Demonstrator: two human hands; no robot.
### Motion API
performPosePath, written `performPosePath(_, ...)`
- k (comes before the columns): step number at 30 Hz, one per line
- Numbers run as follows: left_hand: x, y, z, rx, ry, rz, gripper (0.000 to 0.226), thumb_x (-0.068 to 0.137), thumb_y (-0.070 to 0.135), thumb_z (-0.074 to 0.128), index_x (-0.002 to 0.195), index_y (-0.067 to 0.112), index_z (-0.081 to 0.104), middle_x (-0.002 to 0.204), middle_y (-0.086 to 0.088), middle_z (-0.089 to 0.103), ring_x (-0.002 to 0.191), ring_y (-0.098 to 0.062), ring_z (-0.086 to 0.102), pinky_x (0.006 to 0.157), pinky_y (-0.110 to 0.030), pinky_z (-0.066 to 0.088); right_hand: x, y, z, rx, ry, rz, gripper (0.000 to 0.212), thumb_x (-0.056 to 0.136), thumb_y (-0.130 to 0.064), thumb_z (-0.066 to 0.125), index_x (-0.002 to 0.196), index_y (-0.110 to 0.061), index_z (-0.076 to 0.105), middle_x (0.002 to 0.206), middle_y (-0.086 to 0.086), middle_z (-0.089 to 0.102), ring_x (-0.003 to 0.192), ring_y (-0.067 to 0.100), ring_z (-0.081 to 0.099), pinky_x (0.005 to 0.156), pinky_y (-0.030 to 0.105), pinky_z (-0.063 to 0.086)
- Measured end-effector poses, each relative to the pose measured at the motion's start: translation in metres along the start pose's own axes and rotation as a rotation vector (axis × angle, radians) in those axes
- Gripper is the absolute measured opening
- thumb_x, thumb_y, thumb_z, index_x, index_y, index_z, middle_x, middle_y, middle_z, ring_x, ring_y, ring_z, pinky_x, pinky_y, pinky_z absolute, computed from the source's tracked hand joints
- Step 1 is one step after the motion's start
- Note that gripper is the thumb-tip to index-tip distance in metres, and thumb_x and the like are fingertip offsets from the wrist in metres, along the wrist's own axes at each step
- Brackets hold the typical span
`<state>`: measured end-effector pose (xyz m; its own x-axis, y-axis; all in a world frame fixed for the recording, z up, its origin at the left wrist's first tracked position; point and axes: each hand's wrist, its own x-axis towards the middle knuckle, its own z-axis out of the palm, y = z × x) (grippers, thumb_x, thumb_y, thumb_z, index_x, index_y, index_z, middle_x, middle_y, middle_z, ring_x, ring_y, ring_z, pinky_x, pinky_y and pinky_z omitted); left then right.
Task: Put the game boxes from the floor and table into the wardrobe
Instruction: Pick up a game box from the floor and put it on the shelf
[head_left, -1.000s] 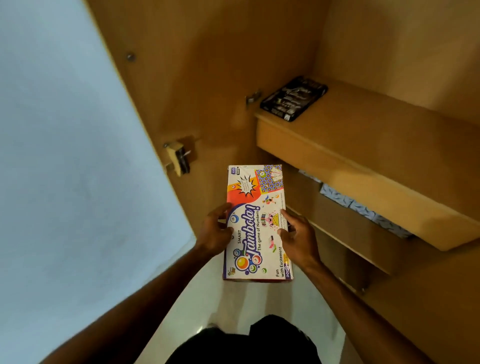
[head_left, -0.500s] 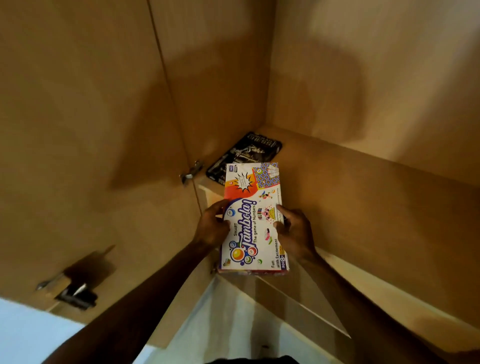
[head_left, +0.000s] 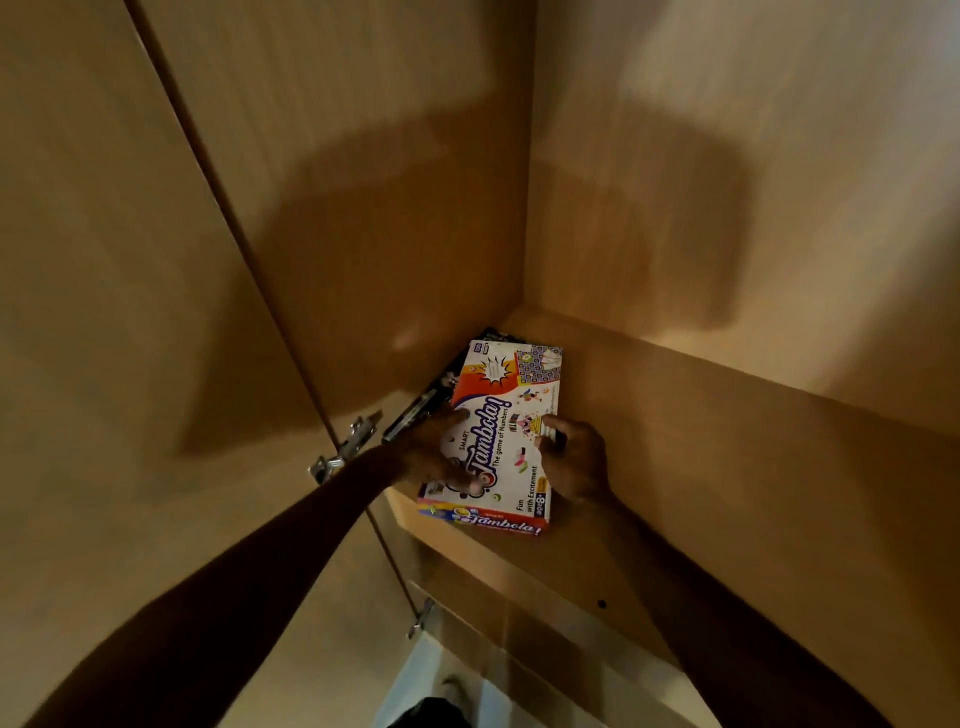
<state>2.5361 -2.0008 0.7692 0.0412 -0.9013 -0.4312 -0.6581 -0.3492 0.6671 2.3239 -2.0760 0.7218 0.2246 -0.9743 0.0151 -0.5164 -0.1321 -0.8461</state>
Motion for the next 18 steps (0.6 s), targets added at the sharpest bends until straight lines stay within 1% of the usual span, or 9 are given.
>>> performPosePath(1,0.003,-0.002,-0.004,0.11,-0.033,0.013,0.133,0.051,0.046,0.093,0.156,0.025,0.015,0.161,0.003,0.016,0.144,-0.021,0.026,0.118,-0.035,0.028,0.005,-0.002,0.002,0.009,-0.004,0.004,0.037,0.093,-0.01,0.062,0.13,-0.007,0.06,0.133,0.015,0.06,0.117,0.031,0.062,0.091,0.044,0.057)
performPosePath(2,0.005,-0.003,-0.008,0.172,-0.044,0.055,0.132,0.052,0.046,0.092,0.156,0.025,0.013,0.161,0.006,0.01,0.146,-0.019,0.018,0.118,-0.033,0.02,0.009,-0.003,0.004,0.017,-0.013,0.007,0.037,0.093,-0.01,0.061,0.13,-0.007,0.06,0.133,0.015,0.06,0.117,0.031,0.062,0.091,0.045,0.057)
performPosePath(4,0.009,-0.006,-0.016,0.208,0.027,0.152,0.121,0.056,0.046,0.091,0.154,0.022,0.024,0.156,0.009,0.012,0.142,-0.014,0.016,0.116,-0.029,0.018,0.017,-0.004,0.008,0.029,-0.039,0.002,0.038,0.093,-0.009,0.061,0.132,-0.008,0.058,0.134,0.014,0.061,0.119,0.03,0.061,0.091,0.044,0.057)
performPosePath(6,0.009,-0.014,-0.022,0.248,0.176,0.21,0.109,0.052,0.061,0.086,0.144,0.022,0.043,0.151,0.006,0.026,0.138,-0.015,0.026,0.117,-0.035,0.029,0.02,-0.004,0.012,0.032,-0.054,-0.009,0.04,0.093,-0.01,0.06,0.133,-0.008,0.057,0.134,0.013,0.061,0.121,0.029,0.06,0.093,0.042,0.056)
performPosePath(8,0.007,-0.026,-0.024,0.356,0.321,0.231,0.088,0.055,0.074,0.074,0.128,0.028,0.057,0.14,0.004,0.046,0.129,-0.018,0.041,0.108,-0.038,0.041,0.021,-0.003,0.015,0.046,-0.061,-0.015,0.041,0.093,-0.01,0.061,0.134,-0.01,0.057,0.134,0.012,0.06,0.123,0.028,0.058,0.093,0.039,0.055)
performPosePath(11,-0.005,-0.037,-0.016,0.484,0.41,0.218,0.041,0.076,0.051,0.073,0.112,0.032,0.068,0.12,0.01,0.061,0.113,-0.011,0.053,0.097,-0.034,0.047,0.017,-0.004,0.019,0.07,-0.084,-0.011,0.047,0.09,-0.01,0.065,0.136,-0.014,0.054,0.138,0.011,0.054,0.128,0.027,0.052,0.097,0.041,0.054)
performPosePath(13,-0.01,-0.041,-0.008,0.541,0.513,0.314,0.023,0.085,0.037,0.067,0.107,0.031,0.071,0.115,0.009,0.069,0.106,-0.01,0.062,0.093,-0.036,0.052,0.013,-0.004,0.021,0.076,-0.106,-0.05,0.051,0.087,-0.01,0.068,0.136,-0.017,0.054,0.141,0.01,0.05,0.133,0.026,0.047,0.101,0.042,0.052)
performPosePath(16,-0.013,-0.049,0.003,0.609,0.607,0.334,0.028,0.089,0.017,0.061,0.113,0.027,0.072,0.116,0.006,0.072,0.11,-0.011,0.064,0.096,-0.035,0.053,0.002,-0.003,0.026,0.022,-0.144,-0.147,0.051,0.084,-0.011,0.072,0.132,-0.018,0.057,0.145,0.01,0.043,0.138,0.026,0.04,0.103,0.038,0.049)
performPosePath(18,-0.015,-0.052,0.008,0.6,0.644,0.29,0.034,0.088,0.016,0.057,0.118,0.027,0.069,0.121,0.006,0.07,0.116,-0.011,0.062,0.1,-0.033,0.051,-0.007,-0.003,0.026,-0.022,-0.145,-0.246,0.046,0.083,-0.015,0.075,0.126,-0.017,0.061,0.145,0.01,0.041,0.138,0.025,0.039,0.101,0.04,0.052)
